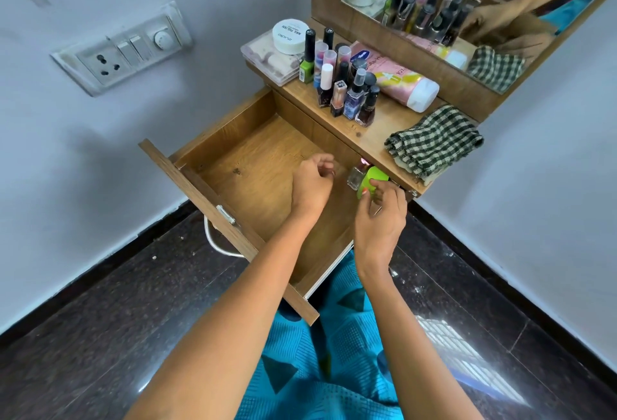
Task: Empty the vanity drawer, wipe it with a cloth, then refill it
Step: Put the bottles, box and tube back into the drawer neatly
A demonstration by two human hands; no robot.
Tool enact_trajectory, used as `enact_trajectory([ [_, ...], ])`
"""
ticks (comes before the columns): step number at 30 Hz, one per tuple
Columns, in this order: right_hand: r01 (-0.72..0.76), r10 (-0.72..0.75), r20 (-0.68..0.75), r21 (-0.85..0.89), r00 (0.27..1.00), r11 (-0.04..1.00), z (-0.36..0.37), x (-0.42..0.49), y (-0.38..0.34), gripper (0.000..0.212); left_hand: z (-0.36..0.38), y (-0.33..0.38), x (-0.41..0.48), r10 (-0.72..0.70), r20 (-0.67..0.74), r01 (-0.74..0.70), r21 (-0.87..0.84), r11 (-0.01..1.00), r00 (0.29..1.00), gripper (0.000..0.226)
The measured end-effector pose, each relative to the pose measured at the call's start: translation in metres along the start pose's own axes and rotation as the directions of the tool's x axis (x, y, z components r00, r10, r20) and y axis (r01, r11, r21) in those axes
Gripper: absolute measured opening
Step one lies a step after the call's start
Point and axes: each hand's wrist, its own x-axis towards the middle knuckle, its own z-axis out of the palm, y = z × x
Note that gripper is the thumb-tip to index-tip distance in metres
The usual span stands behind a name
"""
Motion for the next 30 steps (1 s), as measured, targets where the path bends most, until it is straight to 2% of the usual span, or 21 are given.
enact_trajectory([
  [3, 0.037, -0.039, 0.021, 0.056, 0.999, 0.998, -0.003, 0.017, -0.023, 0.016, -0.013, 0.016, 0.001, 0.123, -0.099, -0.128, -0.043, 0.991, 0.987, 0.027],
  [6, 0.12, -0.121, 0.003, 0.115, 0.993, 0.986, -0.006, 0.044, -0.045, 0.019, -0.022, 0.042, 0.007, 0.282, -0.202, -0.3, -0.065, 0.952, 0.938, 0.024],
  [10, 0.242, -0.241, -0.022, 0.082, 0.97, 0.967, -0.002, 0.082, -0.06, 0.028, -0.026, 0.077, 0.02, 0.438, -0.215, -0.444, 0.02, 0.896, 0.873, 0.031],
  [15, 0.275, -0.273, 0.065, -0.022, 0.96, 0.961, 0.007, 0.109, -0.062, 0.035, -0.021, 0.094, 0.037, 0.532, -0.146, -0.5, 0.206, 0.841, 0.834, 0.042],
  [20, 0.256, -0.246, 0.119, -0.07, 0.962, 0.964, 0.011, 0.114, -0.061, 0.029, -0.017, 0.096, 0.042, 0.517, -0.104, -0.475, 0.274, 0.836, 0.85, 0.036],
  [25, 0.219, -0.217, 0.119, -0.002, 0.969, 0.976, 0.011, 0.119, -0.06, 0.019, -0.015, 0.097, 0.043, 0.527, -0.109, -0.487, 0.263, 0.833, 0.843, 0.02],
  [30, 0.213, -0.217, 0.142, 0.045, 0.966, 0.976, 0.004, 0.12, -0.061, 0.022, -0.015, 0.095, 0.039, 0.525, -0.118, -0.492, 0.227, 0.841, 0.843, 0.018],
])
